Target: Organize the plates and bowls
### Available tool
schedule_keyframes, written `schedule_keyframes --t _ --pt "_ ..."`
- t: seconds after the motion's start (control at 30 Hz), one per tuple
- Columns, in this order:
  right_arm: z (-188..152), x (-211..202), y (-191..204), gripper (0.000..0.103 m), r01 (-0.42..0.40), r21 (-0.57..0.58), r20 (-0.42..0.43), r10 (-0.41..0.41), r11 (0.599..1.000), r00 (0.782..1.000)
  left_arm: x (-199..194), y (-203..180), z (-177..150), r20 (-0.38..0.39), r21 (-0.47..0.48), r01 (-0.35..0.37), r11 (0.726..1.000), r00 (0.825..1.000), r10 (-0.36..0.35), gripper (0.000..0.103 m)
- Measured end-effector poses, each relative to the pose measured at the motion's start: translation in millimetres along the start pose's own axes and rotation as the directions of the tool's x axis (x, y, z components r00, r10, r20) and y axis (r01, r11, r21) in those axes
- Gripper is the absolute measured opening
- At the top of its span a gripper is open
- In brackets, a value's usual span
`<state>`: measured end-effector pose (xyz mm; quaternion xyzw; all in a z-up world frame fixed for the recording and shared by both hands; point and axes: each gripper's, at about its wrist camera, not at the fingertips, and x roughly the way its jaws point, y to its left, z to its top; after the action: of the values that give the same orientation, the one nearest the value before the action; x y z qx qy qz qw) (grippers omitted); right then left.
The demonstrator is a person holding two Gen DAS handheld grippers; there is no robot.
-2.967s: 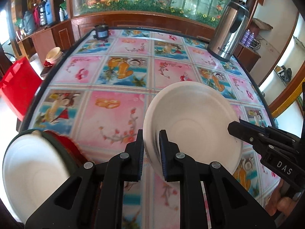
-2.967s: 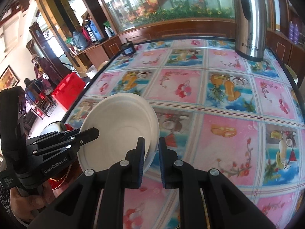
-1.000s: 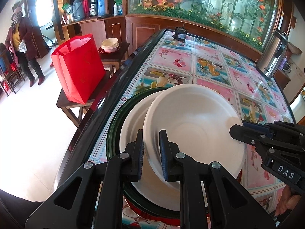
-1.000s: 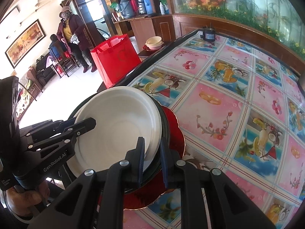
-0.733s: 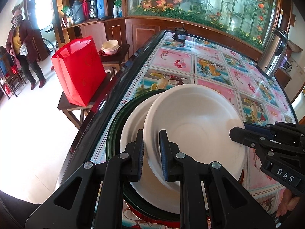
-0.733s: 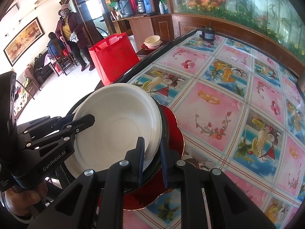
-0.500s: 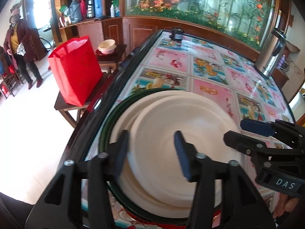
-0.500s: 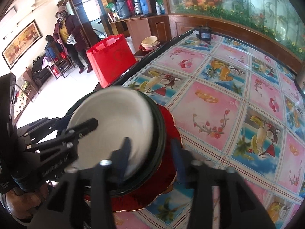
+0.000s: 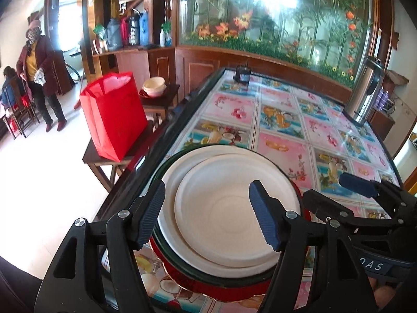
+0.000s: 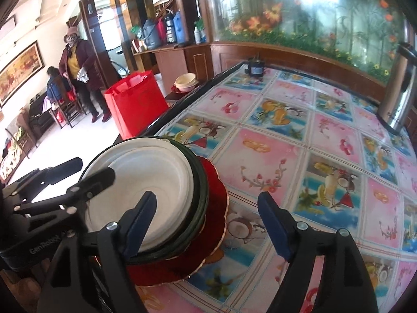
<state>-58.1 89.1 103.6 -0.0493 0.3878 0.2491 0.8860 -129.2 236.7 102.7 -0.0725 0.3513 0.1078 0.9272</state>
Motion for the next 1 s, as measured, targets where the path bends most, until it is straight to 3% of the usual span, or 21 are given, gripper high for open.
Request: schedule_keyframes --t 0.07,0.13,0.27,0.47,0.63,1.0 --pt "-3.8 -4.8 -3.1 0.081 0.009 0.021 0.020 -0.009 1.000 1.000 -4.6 -2.7 -2.4 0.016 0.000 -0.013 1.000 1.000 0.013 0.068" --pt "-7.7 -8.3 -7.6 0.082 0.016 0.048 0.033 -0.018 0.999 0.999 -6.8 -6.9 -5.4 0.028 0.004 -0.026 1.000 0.999 0.026 0.078" --pt "-17.7 -15.1 -13.4 0.082 0.043 0.073 0.057 -0.048 0.996 0.997 -13.5 -11.0 -12.2 0.068 -0.015 -0.031 0.999 0.997 0.032 0.078" --pt "-31.1 -15.3 -23.6 0.082 0.037 0.095 0.044 -0.041 0.995 0.998 -24.4 -27.2 -22.7 0.132 0.033 -0.138 0.990 0.982 0.132 0.080" --pt "-35.2 -19.5 -28.0 0.082 0.045 0.100 0.050 -0.050 0.994 0.998 -13.7 -27.0 -24.8 0.063 0.028 -0.030 0.999 0.998 0.028 0.080" --pt "-38.5 -16.3 -32.5 0.082 0.036 0.110 0.038 -0.040 0.993 0.998 -10.1 -30.6 -27.2 0.046 0.051 0.012 0.999 0.999 -0.015 0.080"
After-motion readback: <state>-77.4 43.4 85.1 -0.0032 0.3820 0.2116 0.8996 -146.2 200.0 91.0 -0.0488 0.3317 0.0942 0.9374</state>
